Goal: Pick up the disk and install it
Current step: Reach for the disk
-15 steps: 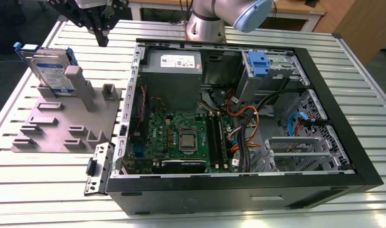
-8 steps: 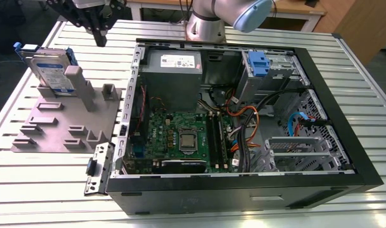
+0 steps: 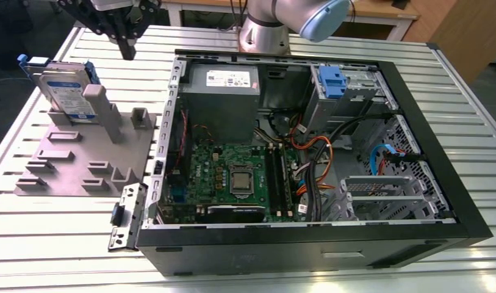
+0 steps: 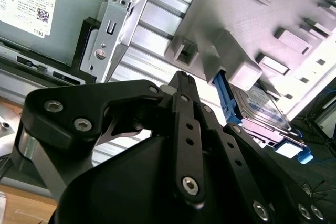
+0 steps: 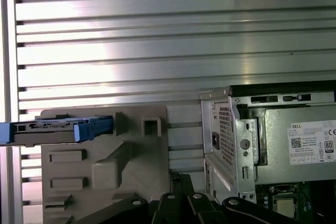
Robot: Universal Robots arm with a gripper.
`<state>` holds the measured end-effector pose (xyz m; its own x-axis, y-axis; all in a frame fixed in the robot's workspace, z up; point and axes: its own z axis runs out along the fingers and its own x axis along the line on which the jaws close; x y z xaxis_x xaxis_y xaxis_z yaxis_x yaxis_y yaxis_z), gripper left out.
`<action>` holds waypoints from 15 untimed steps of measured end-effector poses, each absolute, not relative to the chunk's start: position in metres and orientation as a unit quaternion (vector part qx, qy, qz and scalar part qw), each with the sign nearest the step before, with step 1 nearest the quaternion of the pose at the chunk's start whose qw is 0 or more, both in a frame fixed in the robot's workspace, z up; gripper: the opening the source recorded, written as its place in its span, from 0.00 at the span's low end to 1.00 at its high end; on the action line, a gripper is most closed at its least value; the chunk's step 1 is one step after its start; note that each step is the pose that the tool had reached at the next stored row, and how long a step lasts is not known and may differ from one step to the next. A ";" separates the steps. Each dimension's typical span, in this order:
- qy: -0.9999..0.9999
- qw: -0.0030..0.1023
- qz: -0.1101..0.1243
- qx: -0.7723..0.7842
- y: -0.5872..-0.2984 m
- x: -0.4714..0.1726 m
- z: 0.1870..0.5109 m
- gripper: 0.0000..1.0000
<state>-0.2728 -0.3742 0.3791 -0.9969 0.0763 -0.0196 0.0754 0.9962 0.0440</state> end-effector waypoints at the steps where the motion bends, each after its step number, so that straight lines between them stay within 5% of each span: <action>1: 0.999 0.011 0.022 0.038 -0.374 -0.273 0.379 0.11; 15: 0.999 0.011 0.022 0.038 -0.374 -0.274 0.379 0.11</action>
<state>-0.2743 -0.3742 0.3790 -0.9969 0.0763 -0.0194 0.0754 0.9962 0.0440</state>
